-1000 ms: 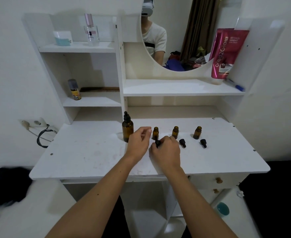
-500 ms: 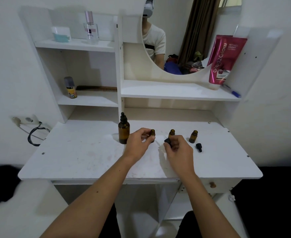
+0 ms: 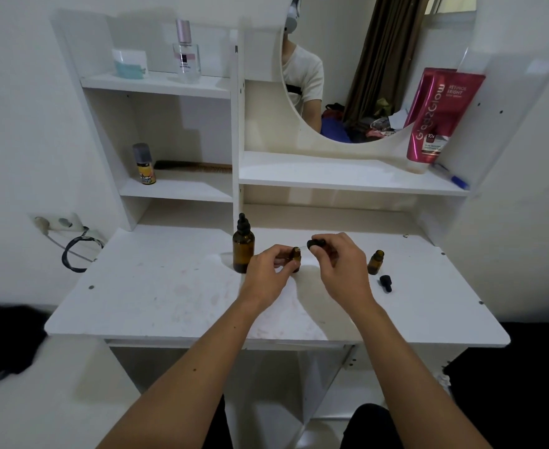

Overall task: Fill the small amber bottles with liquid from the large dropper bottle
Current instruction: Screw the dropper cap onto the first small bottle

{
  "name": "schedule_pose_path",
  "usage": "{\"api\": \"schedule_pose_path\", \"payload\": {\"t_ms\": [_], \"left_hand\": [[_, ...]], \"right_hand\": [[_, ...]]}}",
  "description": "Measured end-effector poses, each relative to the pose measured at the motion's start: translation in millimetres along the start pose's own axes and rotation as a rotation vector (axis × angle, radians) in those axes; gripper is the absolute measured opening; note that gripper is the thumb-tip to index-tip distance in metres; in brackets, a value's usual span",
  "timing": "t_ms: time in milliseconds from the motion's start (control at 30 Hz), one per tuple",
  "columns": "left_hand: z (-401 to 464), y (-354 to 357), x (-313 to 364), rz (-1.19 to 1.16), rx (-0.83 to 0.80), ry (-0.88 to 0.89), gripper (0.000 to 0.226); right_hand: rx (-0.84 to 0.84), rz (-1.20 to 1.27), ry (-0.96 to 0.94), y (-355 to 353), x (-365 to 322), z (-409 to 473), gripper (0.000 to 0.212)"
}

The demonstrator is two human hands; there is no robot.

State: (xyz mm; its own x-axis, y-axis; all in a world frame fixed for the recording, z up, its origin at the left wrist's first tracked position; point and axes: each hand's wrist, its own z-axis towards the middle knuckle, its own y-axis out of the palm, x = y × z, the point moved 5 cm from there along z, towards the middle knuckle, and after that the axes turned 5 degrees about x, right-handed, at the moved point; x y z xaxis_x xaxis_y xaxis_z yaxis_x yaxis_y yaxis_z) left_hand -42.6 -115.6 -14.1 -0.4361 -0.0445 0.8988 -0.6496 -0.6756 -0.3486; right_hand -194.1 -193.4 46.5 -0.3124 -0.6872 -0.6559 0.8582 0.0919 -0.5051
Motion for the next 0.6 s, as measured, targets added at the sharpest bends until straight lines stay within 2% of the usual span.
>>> {"api": "schedule_pose_path", "payload": {"t_ms": [167,367,600], "left_hand": [[-0.5,-1.0,-0.5,-0.017,-0.004,0.028,0.025],[-0.3,-0.9,-0.4,-0.013,-0.002,0.046,0.023],[-0.4,-0.4,-1.6,-0.025,-0.005,0.049,0.022]], "right_hand": [[-0.119,-0.110,-0.089,4.8,-8.4,18.7,0.013],[-0.277,-0.164,-0.112,17.6,-11.0,31.4,0.018],[-0.228,-0.025,0.040,29.3,2.6,22.6,0.016]]}}
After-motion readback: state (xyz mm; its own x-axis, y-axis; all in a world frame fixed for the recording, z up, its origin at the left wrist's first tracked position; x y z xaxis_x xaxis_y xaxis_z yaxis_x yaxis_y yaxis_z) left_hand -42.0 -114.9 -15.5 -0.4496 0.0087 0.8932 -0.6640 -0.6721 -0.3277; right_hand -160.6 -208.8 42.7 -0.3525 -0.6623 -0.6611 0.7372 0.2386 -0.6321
